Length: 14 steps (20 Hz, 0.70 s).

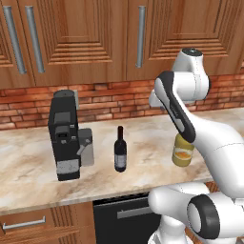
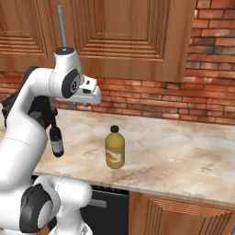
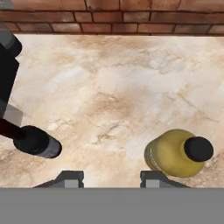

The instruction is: There is a wine glass and glass cup on the dining counter. Place the wine bottle next to the wine glass and the juice bottle next to the glass cup.

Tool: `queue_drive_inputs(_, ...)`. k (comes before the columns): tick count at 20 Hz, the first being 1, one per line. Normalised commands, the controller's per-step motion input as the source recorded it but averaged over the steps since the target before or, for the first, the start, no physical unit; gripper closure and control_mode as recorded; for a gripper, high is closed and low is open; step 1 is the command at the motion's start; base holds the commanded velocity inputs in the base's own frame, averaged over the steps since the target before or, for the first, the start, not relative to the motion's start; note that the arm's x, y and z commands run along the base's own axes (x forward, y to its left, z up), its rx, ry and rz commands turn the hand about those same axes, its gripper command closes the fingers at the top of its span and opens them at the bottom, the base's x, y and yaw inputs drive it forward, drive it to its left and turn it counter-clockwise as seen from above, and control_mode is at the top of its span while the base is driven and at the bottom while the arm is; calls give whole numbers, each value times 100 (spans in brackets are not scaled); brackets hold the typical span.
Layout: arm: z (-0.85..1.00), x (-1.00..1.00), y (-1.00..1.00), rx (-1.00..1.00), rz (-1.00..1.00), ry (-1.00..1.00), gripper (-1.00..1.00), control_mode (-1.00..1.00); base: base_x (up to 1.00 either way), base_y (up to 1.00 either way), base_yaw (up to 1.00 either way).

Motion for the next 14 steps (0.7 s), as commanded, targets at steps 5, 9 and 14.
queue_drive_inputs(5,-5,-5,3,0,0,0,-100,-100,0,0,0)
queue_drive_inputs(9,-12,-3,15,0,-1,5,-100,-100,0,0,0)
queue_drive_inputs(14,-2,-3,-18,0,-15,12,-100,-100,0,0,0)
